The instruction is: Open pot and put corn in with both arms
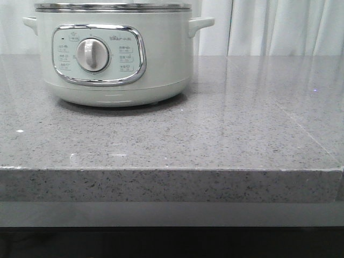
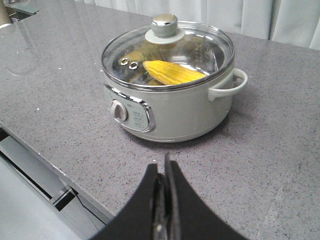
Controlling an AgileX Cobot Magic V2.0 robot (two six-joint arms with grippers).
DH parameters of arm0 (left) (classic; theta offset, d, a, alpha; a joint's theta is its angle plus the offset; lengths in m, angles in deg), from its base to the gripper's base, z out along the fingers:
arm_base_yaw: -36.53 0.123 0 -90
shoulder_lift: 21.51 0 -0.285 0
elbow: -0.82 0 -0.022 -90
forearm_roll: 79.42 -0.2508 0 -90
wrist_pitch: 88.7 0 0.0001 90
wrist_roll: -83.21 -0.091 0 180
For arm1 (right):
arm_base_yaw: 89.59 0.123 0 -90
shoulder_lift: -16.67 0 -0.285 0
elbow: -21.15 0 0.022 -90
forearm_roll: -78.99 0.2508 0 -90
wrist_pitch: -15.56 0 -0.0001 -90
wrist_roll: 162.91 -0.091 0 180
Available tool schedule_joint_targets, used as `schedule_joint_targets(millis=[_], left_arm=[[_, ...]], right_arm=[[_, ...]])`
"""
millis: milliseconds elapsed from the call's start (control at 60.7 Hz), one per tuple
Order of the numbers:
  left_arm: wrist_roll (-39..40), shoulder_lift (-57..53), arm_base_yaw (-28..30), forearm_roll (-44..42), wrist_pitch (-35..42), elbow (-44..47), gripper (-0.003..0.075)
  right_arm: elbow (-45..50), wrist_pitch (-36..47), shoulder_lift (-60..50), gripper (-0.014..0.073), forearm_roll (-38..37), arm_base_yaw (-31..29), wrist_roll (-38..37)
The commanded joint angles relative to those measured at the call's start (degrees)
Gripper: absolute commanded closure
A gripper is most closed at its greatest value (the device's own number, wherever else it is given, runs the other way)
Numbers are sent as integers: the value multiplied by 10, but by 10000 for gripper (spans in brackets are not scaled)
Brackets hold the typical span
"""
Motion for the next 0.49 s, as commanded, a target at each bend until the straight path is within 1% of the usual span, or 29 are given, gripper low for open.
schedule_joint_targets(millis=[0,412,478], left_arm=[[1,-11,-5,1,47,3,741],[1,-11,-5,1,47,3,741],[1,-11,-5,1,47,3,741]], right_arm=[[-14,42,-1,662,4,-3,1],[-6,49,-7,662,3,-3,1],[13,63,-24,662,-27,-20,1]])
